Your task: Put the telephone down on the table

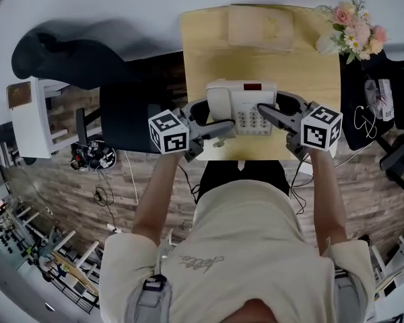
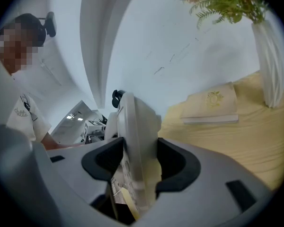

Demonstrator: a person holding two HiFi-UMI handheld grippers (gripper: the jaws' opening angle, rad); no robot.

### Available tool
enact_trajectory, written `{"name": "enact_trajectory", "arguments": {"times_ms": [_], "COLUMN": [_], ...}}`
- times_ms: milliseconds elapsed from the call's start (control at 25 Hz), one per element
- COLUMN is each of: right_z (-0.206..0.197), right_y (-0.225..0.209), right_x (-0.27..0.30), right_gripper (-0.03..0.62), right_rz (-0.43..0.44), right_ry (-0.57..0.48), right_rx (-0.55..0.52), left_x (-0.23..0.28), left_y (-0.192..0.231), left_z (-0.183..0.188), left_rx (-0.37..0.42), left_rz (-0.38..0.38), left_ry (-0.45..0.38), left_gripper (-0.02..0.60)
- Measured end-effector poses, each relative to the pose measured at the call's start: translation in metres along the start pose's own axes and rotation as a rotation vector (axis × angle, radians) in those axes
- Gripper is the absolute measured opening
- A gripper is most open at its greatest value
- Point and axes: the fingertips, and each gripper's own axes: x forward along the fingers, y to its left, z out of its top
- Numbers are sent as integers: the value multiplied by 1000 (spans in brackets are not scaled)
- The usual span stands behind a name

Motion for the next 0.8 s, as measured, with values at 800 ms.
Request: {"name": "enact_trajectory", "arguments": {"times_ms": [800], "right_z": [-17], "right_y": [-105], "right_x": [62], "right_gripper": [220], "right_rz": [-31], "right_ry": [33], "right_rx": [141], "left_x": [34], "left_y": [111], "left_z": [-22], "left_rx": [-211], "left_rz": [8], "left_ry": [48], "left_gripper": [390]}}
